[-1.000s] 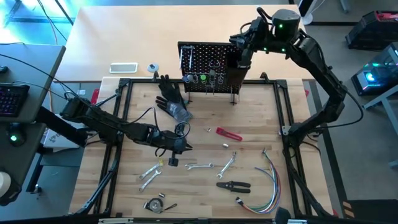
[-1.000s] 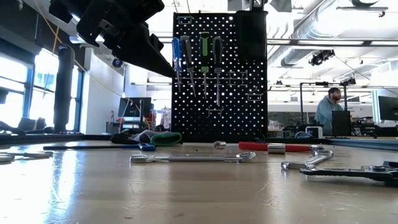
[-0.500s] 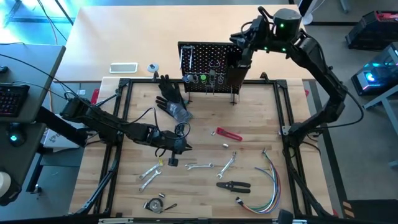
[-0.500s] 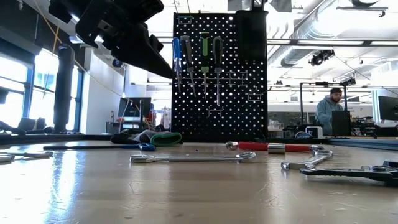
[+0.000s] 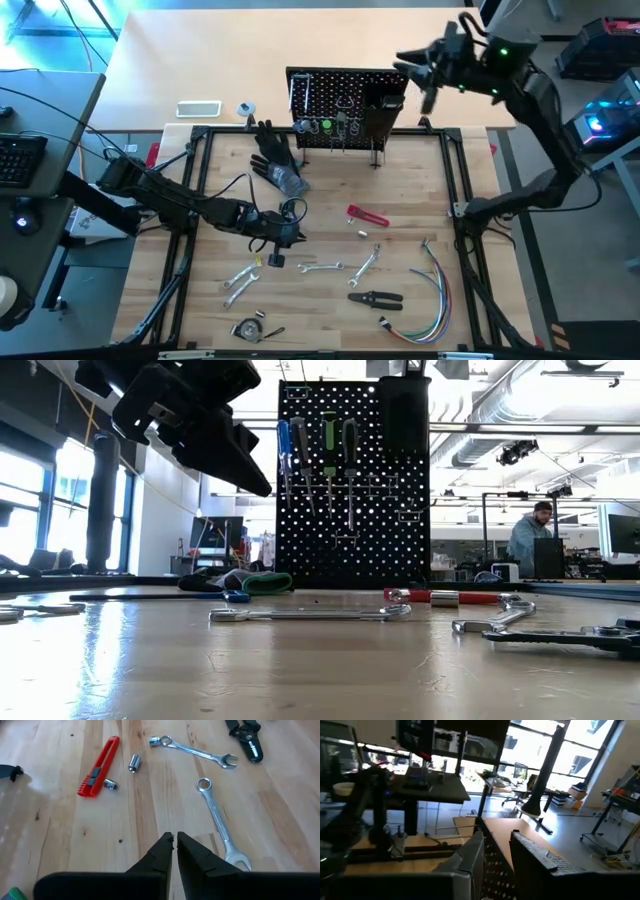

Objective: Hang tools onto peg board
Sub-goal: Put the silver socket into the black bin on the pegboard

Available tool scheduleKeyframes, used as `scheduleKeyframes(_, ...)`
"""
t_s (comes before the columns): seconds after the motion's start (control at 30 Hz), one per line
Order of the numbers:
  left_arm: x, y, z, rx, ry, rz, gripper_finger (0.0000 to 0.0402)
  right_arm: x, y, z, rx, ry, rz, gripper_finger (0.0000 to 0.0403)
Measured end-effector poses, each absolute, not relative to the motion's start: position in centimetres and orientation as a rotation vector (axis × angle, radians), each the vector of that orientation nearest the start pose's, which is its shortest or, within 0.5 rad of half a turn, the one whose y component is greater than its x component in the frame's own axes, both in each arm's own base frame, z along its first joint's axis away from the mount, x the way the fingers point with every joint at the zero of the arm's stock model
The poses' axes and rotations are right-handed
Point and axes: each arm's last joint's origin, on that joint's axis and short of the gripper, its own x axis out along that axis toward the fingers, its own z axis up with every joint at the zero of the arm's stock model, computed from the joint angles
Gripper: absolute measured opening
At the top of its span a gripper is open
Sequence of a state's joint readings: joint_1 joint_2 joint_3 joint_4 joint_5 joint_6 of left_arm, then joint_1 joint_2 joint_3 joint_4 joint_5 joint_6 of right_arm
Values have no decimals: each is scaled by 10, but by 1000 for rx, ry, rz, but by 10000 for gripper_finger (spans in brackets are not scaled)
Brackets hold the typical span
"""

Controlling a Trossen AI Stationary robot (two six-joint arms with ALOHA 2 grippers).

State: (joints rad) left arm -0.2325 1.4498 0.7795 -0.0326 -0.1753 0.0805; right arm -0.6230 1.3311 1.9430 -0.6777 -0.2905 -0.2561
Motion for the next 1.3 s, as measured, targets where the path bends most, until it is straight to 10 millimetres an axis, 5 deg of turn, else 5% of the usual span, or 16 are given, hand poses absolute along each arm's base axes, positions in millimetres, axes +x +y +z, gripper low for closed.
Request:
scheduleKeyframes(0.23,284,-62,198,220,687,-83,19,161,-79,538,-192,210,-185,132)
scheduleKeyframes(0.67,297,-64,176,225,715,-81,19,119,-23,518,-66,471,-127,135)
scheduleKeyframes(1.1,315,-63,142,215,730,-102,19,149,-9,467,27,725,-37,135)
scheduleKeyframes(1.3,315,-63,142,214,726,-101,19,174,-3,420,85,858,-13,135)
